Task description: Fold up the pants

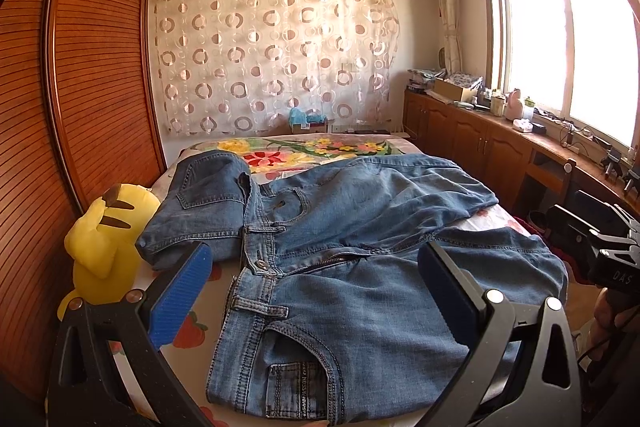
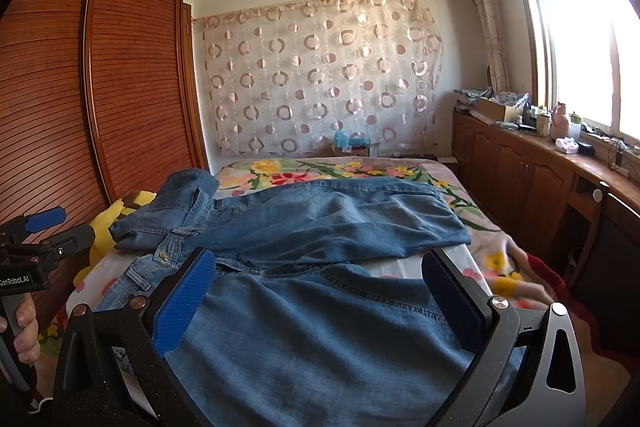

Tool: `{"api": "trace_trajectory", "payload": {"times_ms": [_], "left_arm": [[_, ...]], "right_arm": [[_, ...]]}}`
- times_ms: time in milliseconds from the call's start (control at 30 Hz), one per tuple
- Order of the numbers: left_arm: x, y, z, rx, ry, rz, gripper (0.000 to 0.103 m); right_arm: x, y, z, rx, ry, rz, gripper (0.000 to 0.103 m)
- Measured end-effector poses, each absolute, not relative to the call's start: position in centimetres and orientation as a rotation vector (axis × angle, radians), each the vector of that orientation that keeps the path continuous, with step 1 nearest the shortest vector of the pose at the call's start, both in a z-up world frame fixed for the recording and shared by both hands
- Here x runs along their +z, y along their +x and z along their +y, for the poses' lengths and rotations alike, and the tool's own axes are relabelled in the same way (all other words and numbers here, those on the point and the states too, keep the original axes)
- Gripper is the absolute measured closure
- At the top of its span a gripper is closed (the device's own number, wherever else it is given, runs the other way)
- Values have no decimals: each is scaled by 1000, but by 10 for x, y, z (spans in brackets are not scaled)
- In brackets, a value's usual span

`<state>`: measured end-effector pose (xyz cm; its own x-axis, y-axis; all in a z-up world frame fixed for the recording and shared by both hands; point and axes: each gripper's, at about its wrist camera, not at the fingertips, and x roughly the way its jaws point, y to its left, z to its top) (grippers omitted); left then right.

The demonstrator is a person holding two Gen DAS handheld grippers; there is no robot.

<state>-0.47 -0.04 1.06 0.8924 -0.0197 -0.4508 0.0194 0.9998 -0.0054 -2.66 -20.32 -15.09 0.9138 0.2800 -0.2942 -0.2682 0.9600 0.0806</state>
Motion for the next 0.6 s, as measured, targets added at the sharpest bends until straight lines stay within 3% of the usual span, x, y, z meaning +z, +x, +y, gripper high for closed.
{"api": "trace_trajectory", "payload": {"times_ms": [600], "left_arm": [[14, -5, -1, -20, 0, 462, 0]], "right_arm": [[-151, -28, -202, 285, 43, 306, 0]]}}
